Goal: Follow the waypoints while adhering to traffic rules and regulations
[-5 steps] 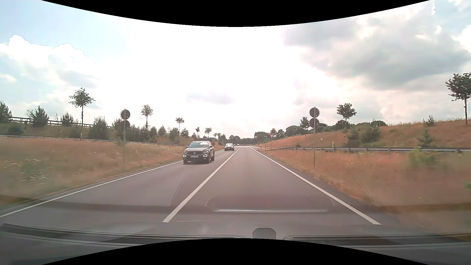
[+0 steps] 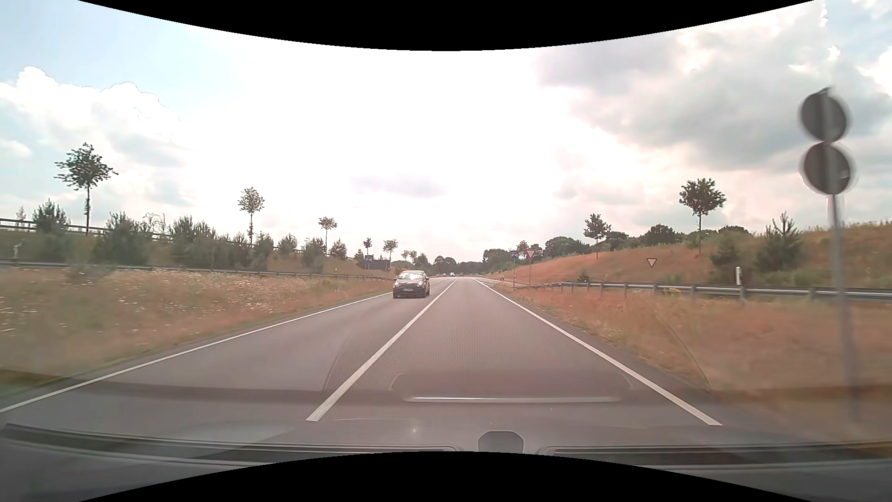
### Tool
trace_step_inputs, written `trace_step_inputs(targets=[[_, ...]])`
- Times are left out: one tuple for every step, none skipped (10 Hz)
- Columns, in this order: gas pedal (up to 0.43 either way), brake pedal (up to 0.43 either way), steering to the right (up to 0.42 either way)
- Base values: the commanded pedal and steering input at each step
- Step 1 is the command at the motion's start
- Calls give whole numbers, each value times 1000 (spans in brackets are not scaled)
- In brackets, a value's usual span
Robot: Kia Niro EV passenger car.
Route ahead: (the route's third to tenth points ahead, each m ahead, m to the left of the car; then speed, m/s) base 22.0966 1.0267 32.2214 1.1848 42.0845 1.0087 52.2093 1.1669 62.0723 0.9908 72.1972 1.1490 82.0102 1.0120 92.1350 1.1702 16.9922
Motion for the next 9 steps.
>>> trace_step_inputs(targets=[[197,0,-1],[197,0,-1],[197,0,-1],[197,0,-1],[197,0,0],[197,0,2],[197,0,2],[197,0,2],[197,0,3]])
